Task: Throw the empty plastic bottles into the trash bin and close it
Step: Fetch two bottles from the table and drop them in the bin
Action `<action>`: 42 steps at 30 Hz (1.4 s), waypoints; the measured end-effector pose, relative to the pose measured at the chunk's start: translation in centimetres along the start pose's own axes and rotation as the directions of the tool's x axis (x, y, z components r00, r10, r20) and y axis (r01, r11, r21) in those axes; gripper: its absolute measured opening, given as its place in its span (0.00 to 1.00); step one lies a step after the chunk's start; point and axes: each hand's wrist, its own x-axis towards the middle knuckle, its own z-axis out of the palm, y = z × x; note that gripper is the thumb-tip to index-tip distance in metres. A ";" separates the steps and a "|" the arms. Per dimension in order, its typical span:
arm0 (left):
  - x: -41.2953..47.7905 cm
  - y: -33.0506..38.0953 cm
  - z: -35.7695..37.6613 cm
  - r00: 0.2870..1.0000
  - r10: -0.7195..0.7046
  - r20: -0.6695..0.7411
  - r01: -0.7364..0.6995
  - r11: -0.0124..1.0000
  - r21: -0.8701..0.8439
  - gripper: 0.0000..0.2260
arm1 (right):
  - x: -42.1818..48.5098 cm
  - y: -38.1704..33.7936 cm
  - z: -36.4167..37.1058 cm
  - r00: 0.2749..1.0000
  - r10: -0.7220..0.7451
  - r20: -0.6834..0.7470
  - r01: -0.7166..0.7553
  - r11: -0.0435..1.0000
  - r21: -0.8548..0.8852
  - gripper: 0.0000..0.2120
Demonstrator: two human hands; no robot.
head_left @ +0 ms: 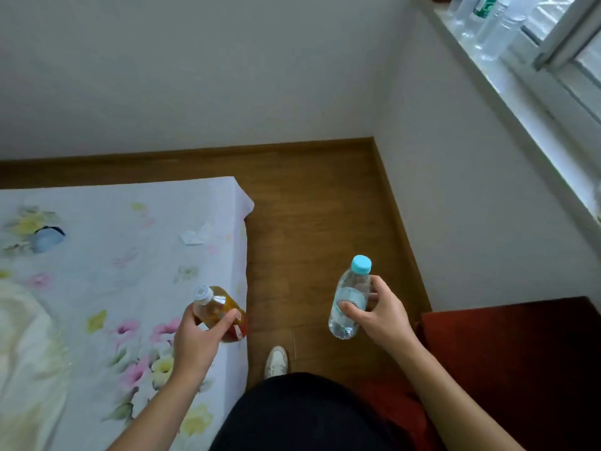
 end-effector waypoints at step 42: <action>50.5 22.8 6.2 0.939 -0.315 -0.134 0.311 0.949 -0.053 0.23 | 62.6 -25.6 4.4 0.968 -0.085 0.234 0.160 0.933 -0.322 0.31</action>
